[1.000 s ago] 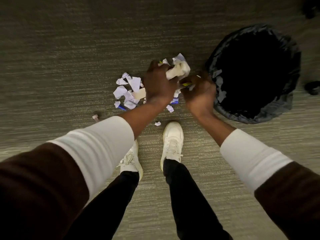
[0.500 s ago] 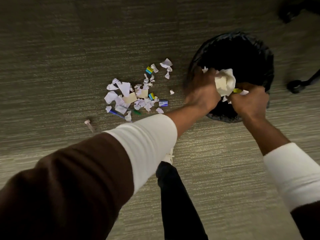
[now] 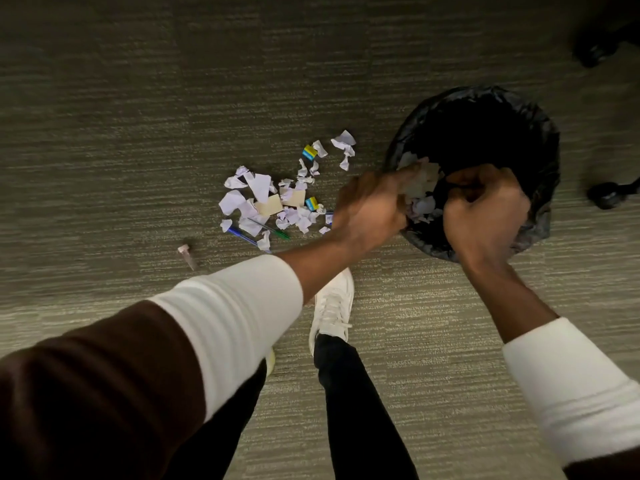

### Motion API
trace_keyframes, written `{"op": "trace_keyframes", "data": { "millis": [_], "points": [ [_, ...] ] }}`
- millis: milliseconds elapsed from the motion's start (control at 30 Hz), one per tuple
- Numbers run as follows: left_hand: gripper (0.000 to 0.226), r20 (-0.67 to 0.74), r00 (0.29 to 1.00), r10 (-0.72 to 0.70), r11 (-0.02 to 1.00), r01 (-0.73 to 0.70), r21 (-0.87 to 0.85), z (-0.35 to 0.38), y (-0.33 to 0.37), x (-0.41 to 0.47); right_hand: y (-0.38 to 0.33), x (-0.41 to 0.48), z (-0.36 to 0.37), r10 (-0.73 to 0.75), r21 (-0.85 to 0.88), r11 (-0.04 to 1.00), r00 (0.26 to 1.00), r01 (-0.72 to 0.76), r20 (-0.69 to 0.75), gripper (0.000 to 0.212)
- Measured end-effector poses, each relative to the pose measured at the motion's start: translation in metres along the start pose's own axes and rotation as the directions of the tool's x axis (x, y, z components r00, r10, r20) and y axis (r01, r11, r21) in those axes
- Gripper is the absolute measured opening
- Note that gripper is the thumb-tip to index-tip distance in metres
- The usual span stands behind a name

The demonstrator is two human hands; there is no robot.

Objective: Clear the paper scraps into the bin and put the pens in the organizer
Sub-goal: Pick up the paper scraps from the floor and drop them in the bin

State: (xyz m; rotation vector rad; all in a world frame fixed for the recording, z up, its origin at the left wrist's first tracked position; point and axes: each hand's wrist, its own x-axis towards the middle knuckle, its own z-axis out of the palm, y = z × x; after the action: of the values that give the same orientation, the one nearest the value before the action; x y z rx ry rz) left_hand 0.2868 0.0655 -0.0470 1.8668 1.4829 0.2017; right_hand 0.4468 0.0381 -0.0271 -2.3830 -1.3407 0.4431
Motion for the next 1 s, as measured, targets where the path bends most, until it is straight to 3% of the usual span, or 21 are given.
{"op": "trace_keyframes", "data": {
  "millis": [167, 233, 367, 500, 600, 700, 767, 900, 1000],
  "points": [
    [0.034, -0.137, 0.956, -0.258, 0.963, 0.242, -0.119, -0.004, -0.054, -0.018, -0.040, -0.029, 0.041, -0.281, 0.153, 0.954, 0.948, 0.259, 0.149, 0.015],
    [0.032, -0.093, 0.943, -0.319, 0.946, 0.311, -0.087, -0.003, -0.084, -0.024, -0.048, -0.040, 0.068, -0.369, 0.184, 0.926, 0.897, 0.331, 0.244, 0.014],
    [0.040, -0.015, 0.915, -0.403, 0.913, 0.403, 0.058, 0.005, -0.157, -0.029, -0.044, -0.051, 0.134, -0.355, 0.073, 0.924, 0.775, 0.374, 0.523, 0.027],
    [0.055, 0.029, 0.918, -0.395, 0.893, 0.376, 0.249, 0.024, -0.230, -0.024, -0.020, -0.047, 0.203, -0.262, -0.074, 0.890, 0.639, 0.450, 0.723, 0.054],
    [0.077, 0.043, 0.906, -0.422, 0.848, 0.377, 0.372, 0.043, -0.273, -0.011, 0.000, -0.037, 0.247, -0.187, -0.152, 0.861, 0.581, 0.485, 0.792, 0.073],
    [0.113, 0.105, 0.879, -0.464, 0.833, 0.394, 0.388, 0.059, -0.304, 0.008, 0.012, -0.031, 0.286, -0.196, -0.174, 0.798, 0.522, 0.577, 0.830, 0.090],
    [0.124, 0.138, 0.889, -0.436, 0.850, 0.357, 0.387, 0.070, -0.320, 0.021, 0.015, -0.027, 0.304, -0.237, -0.147, 0.782, 0.507, 0.606, 0.829, 0.103],
    [0.124, 0.194, 0.905, -0.379, 0.887, 0.294, 0.357, 0.096, -0.337, 0.030, 0.014, -0.025, 0.329, -0.323, -0.099, 0.745, 0.487, 0.659, 0.812, 0.110],
    [0.096, 0.173, 0.939, -0.298, 0.904, 0.219, 0.368, 0.111, -0.339, 0.028, 0.007, -0.031, 0.343, -0.314, -0.110, 0.759, 0.509, 0.642, 0.802, 0.103]
  ]
}}
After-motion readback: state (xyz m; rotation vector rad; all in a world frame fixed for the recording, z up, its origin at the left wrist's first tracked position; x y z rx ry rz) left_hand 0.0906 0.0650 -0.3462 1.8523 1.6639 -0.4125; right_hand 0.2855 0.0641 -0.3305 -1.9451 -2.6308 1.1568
